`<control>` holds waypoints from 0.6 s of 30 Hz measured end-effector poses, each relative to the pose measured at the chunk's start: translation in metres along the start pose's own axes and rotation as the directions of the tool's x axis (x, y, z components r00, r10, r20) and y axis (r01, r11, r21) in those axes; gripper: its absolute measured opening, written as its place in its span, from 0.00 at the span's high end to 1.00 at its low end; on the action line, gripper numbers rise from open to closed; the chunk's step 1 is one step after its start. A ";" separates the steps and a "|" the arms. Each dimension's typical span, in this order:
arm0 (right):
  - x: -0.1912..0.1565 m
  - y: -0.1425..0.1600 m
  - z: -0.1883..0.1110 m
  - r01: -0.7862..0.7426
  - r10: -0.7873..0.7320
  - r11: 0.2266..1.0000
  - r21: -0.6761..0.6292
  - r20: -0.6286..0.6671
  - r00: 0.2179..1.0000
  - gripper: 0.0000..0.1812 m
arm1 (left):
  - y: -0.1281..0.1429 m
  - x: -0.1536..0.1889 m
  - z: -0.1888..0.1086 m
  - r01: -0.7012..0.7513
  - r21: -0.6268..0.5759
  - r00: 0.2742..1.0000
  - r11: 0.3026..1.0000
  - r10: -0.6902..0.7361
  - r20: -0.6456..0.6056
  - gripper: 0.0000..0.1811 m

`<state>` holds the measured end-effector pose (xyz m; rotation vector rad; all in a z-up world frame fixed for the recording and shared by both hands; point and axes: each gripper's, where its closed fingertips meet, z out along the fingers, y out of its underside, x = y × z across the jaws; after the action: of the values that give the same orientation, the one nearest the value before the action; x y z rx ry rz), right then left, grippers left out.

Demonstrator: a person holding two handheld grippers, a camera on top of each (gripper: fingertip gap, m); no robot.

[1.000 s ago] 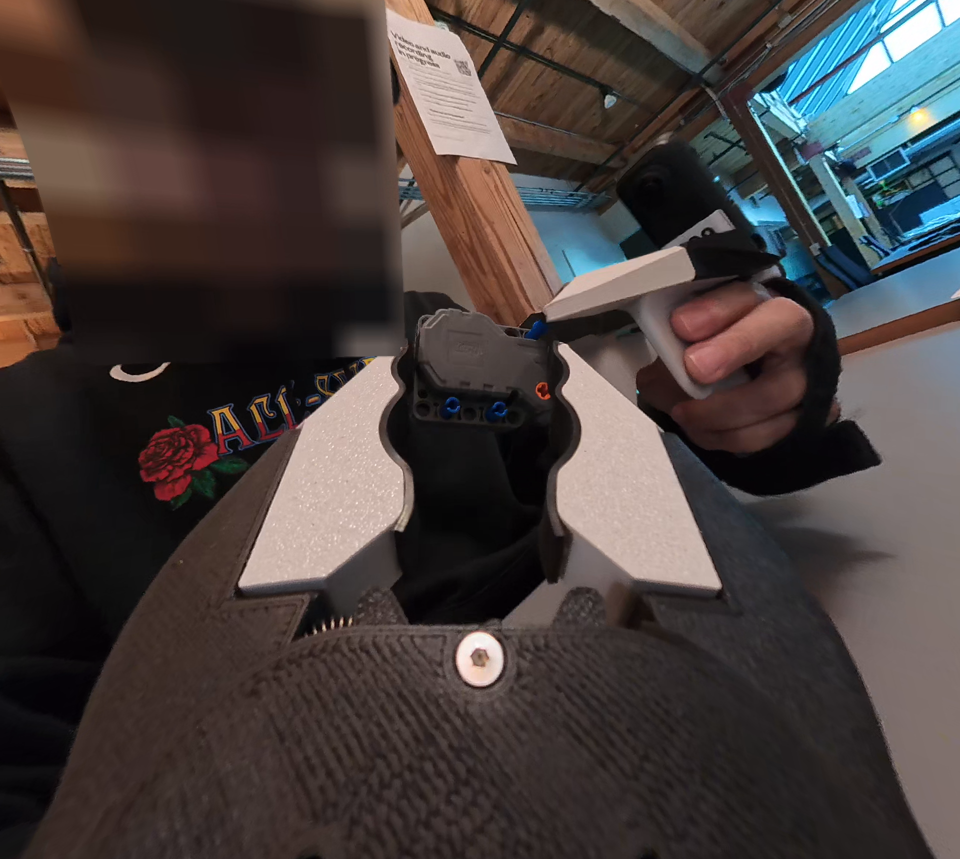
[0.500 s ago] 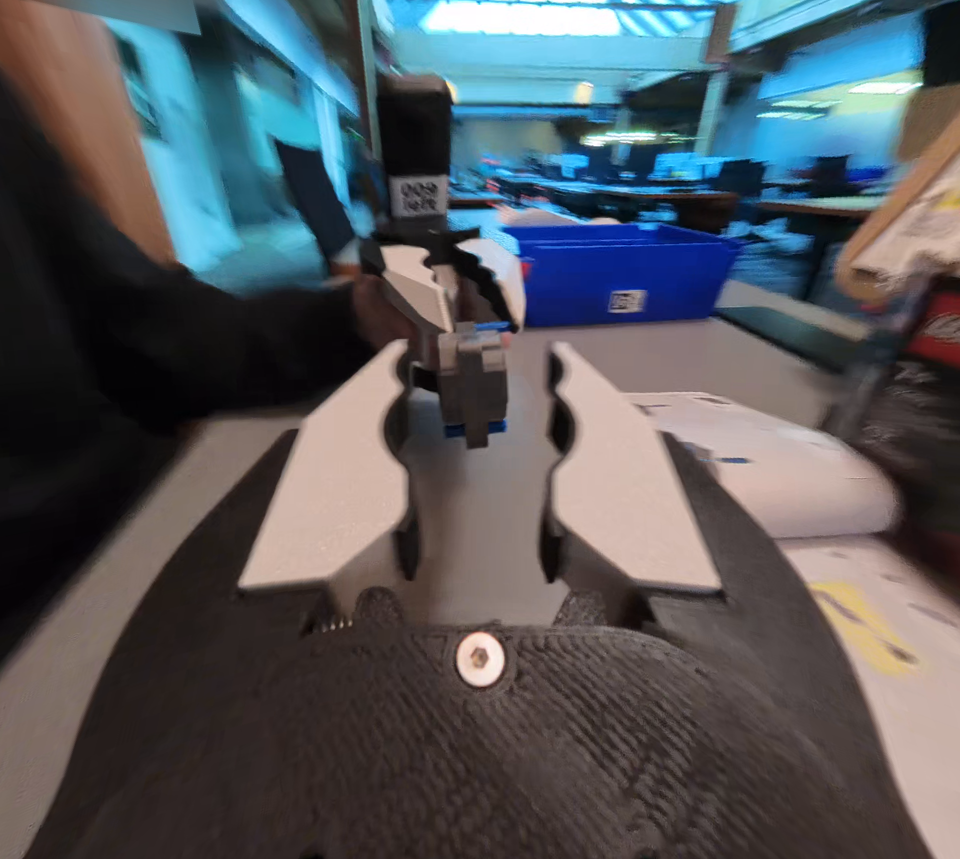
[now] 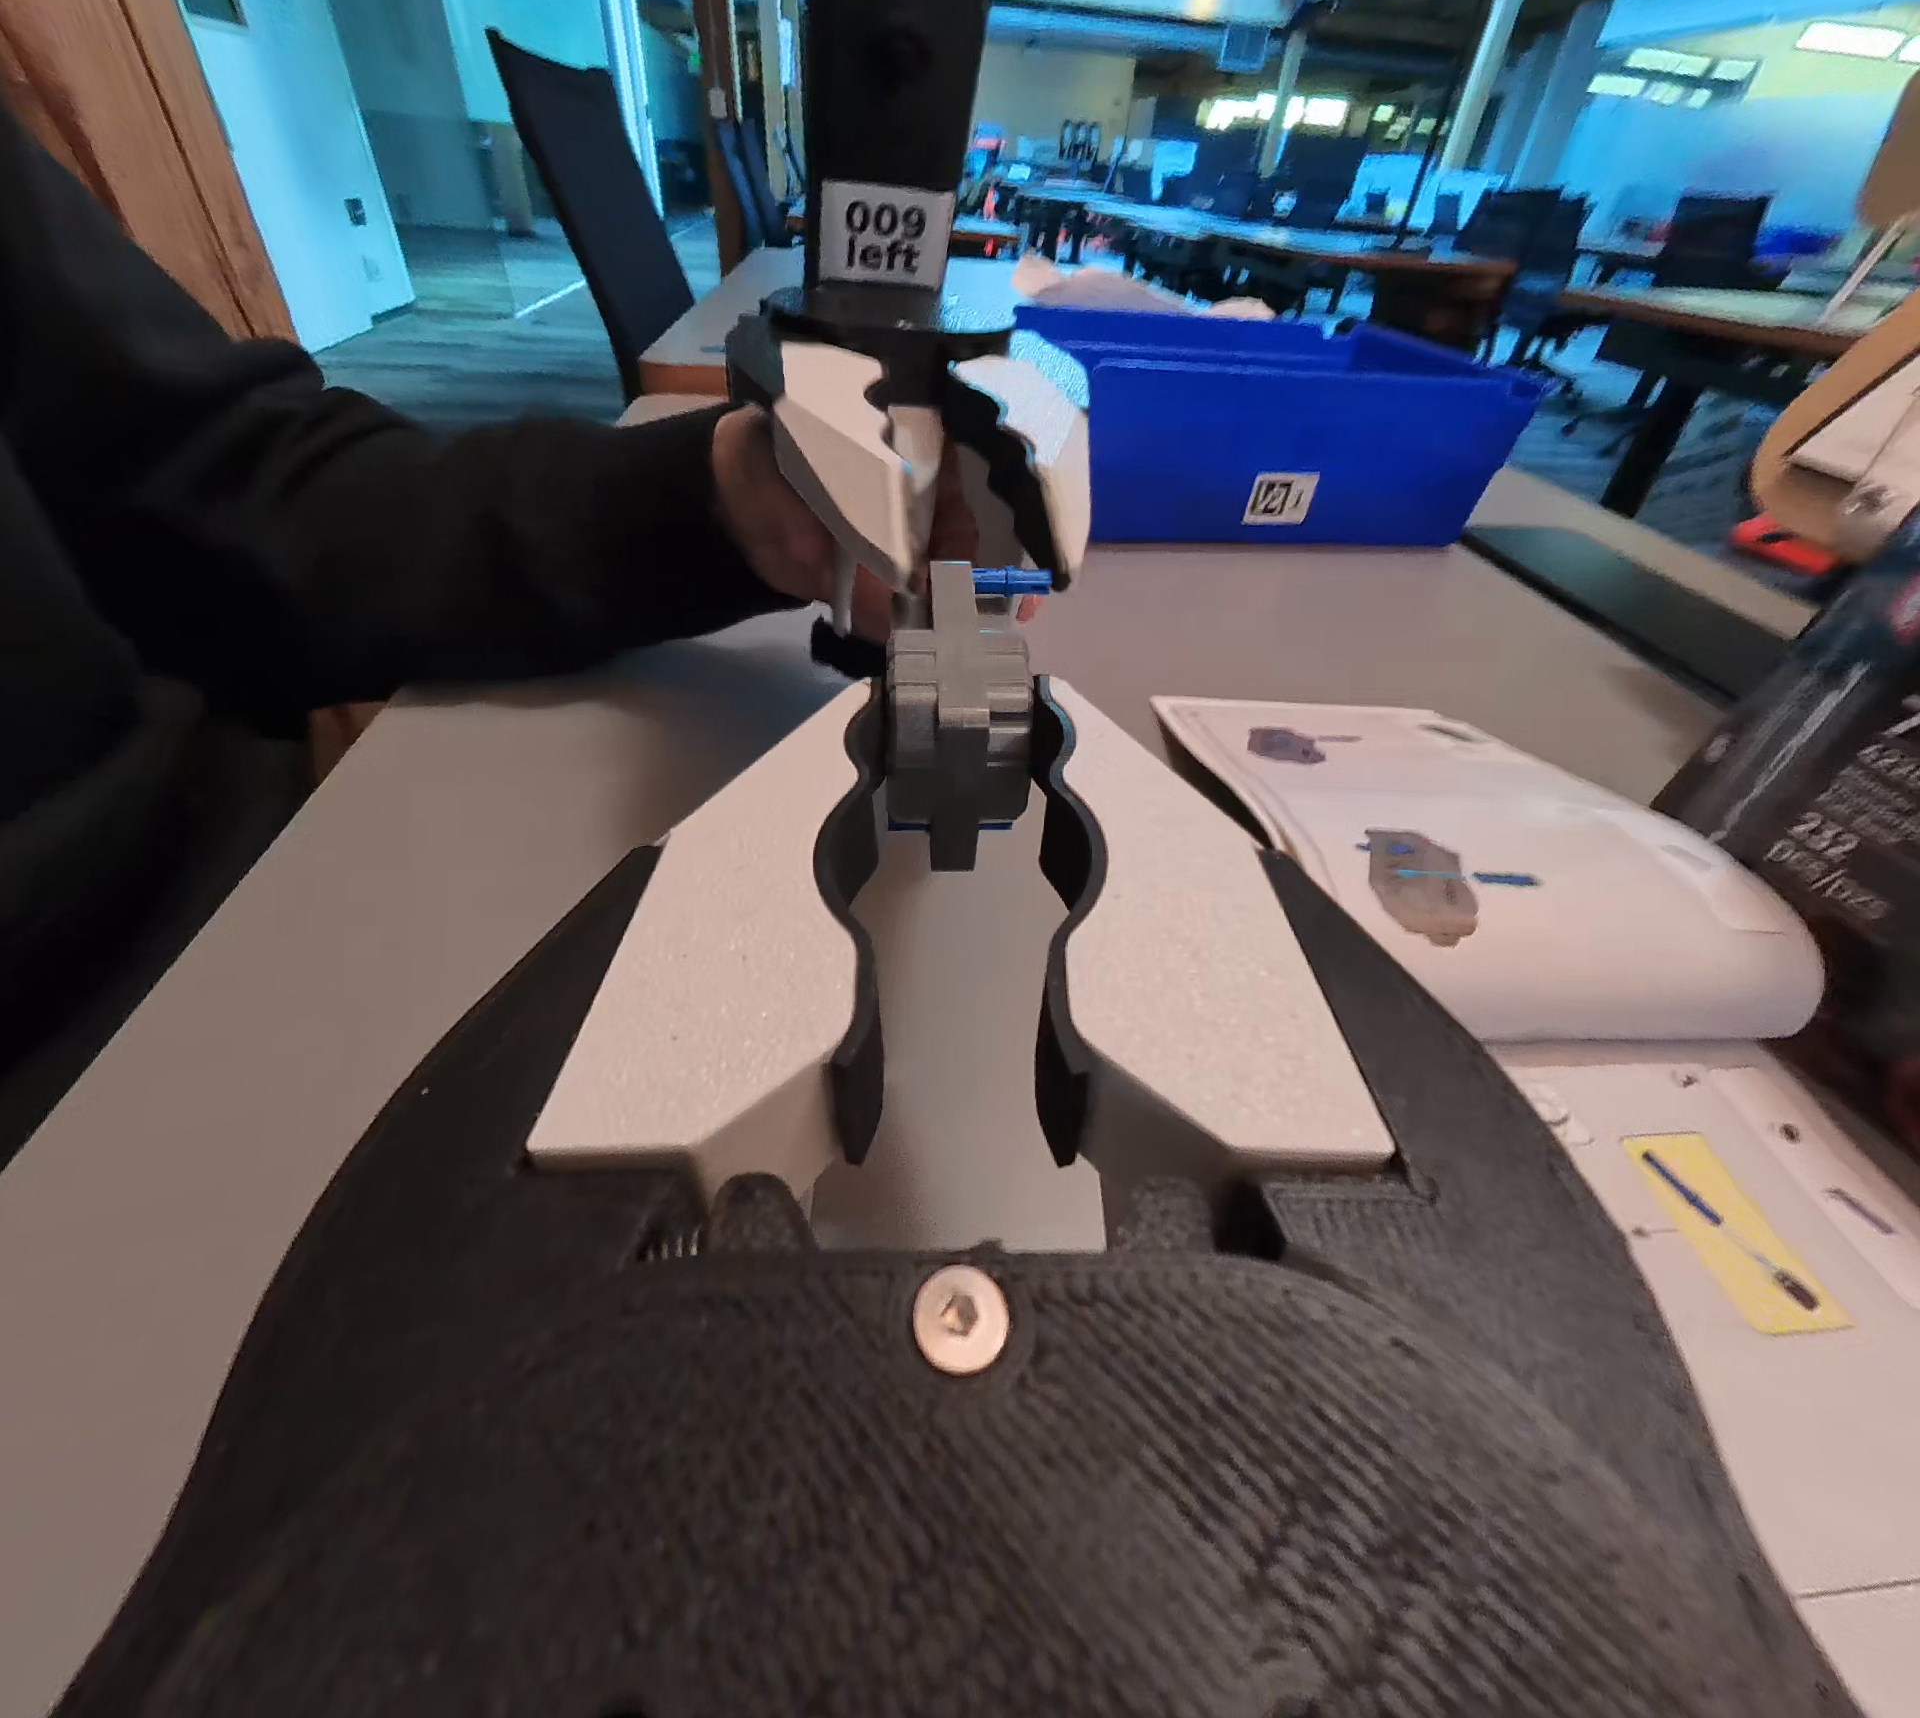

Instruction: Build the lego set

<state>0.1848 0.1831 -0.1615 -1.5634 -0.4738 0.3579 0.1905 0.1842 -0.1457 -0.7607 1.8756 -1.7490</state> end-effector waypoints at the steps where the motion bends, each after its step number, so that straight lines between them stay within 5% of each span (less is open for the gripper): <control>1: 0.001 0.002 0.000 -0.010 0.010 1.000 -0.009 -0.001 1.000 0.86 | 0.002 0.000 -0.002 0.015 -0.008 1.000 1.000 -0.015 -0.012 0.86; 11: 0.000 0.005 -0.003 -0.094 0.095 0.995 -0.028 0.046 0.994 0.86 | 0.006 -0.007 -0.008 0.068 -0.022 0.998 0.997 -0.068 -0.002 0.81; 18: -0.009 0.005 -0.003 -0.095 0.098 0.995 -0.035 0.102 0.990 0.86 | 0.010 0.007 -0.005 0.058 -0.044 0.995 0.997 -0.061 -0.078 0.86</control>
<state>0.1784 0.1760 -0.1672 -1.6055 -0.4864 0.5110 0.1814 0.1840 -0.1550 -0.7804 1.9661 -1.8063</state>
